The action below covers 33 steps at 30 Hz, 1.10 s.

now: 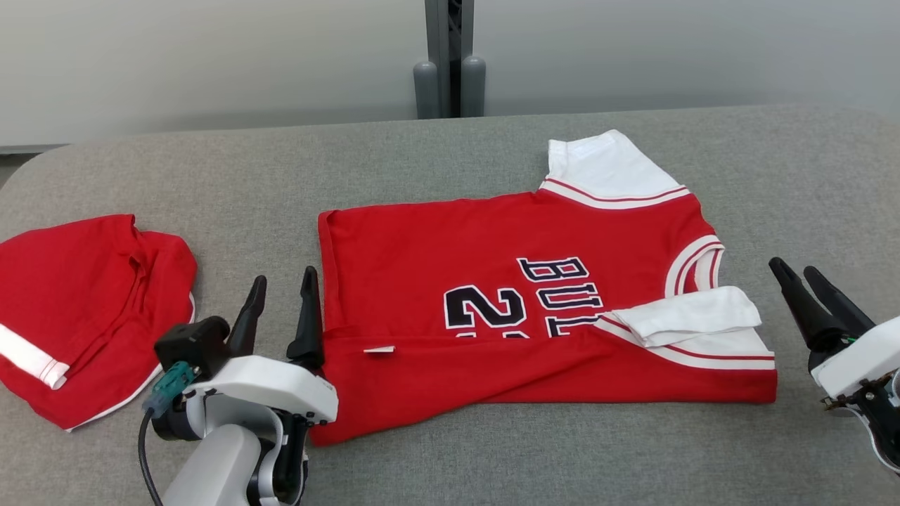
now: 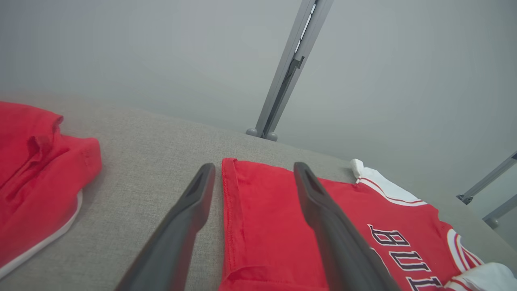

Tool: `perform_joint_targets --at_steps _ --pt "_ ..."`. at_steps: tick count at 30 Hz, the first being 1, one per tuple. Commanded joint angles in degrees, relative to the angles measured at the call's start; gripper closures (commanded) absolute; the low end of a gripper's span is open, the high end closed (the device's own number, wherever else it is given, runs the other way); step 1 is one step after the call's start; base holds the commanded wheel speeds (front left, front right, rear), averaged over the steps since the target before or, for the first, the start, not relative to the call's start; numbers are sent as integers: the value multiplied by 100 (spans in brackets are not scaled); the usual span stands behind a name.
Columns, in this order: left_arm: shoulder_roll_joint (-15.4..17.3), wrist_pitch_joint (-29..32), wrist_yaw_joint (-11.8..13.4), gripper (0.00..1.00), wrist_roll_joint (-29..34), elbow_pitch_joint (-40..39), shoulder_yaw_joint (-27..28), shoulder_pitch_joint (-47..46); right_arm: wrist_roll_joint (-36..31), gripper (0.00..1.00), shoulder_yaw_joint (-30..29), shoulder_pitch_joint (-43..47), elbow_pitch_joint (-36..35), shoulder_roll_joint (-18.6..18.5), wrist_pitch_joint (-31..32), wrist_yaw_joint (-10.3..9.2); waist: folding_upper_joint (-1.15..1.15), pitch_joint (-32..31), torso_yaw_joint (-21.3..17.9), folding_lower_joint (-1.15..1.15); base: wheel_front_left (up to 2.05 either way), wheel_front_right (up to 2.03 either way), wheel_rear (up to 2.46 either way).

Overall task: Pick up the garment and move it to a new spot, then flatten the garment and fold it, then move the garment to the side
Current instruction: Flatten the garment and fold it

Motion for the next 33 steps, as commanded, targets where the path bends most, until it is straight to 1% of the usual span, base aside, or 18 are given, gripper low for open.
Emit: perform_joint_targets --at_steps 1,2,4,6,10,12,13,16,20,23,27,30,33 --pt "11 -57 71 0 216 -132 138 146 -431 0 -19 138 21 -48 -185 12 0 -124 -45 0 0 0 0" --pt "-23 -66 152 0 625 -475 449 295 -964 0 -184 245 33 25 -266 12 0 -208 -67 0 0 0 0" --pt "-129 -62 203 0 1125 -797 716 604 -1670 0 -894 376 -97 192 -269 12 0 -264 -104 0 0 0 0" --pt "-227 -65 219 0 1641 -1085 897 861 -2582 0 -1603 768 -302 461 -264 12 0 -318 -127 0 0 0 0" --pt "-414 -67 125 0 2421 -1447 1164 1353 -4364 0 -2862 1564 -986 1145 -261 12 0 -409 -158 0 0 0 0" --pt "-508 -67 68 0 2673 -1566 1252 1581 -4993 0 -3349 2001 -1309 1555 -261 12 0 -437 -166 0 0 0 0" --pt "-508 -67 68 0 2673 -1566 1252 1581 -4993 0 -3349 2001 -1309 1555 -261 12 0 -437 -166 0 0 0 0" --pt "-576 -67 18 0 2910 -1664 1361 1849 -5600 0 -3788 2486 -1592 2055 -259 12 0 -488 -170 0 0 0 0" --pt "-624 -68 -6 0 3016 -1543 1365 2101 -5944 0 -4015 2842 -1719 2469 -259 12 0 -527 -169 0 0 0 0" --pt "-623 -68 52 0 2865 -1498 1274 2175 -6064 0 -4017 2951 -1733 2586 -259 12 0 -538 -169 0 0 0 0" --pt "-627 -69 104 0 2762 -1469 1205 2149 -6115 0 -4020 2992 -1719 2626 -259 12 0 -531 -170 0 0 0 0" --pt "-627 -68 55 0 2672 -1281 1147 2093 -6046 0 -4090 2992 -1564 2642 -260 12 0 -510 -175 0 0 0 0" --pt "-627 -63 -10 0 2518 -902 1050 1990 -5896 0 -4136 2965 -1304 2669 -260 12 0 -470 -181 0 0 0 0"
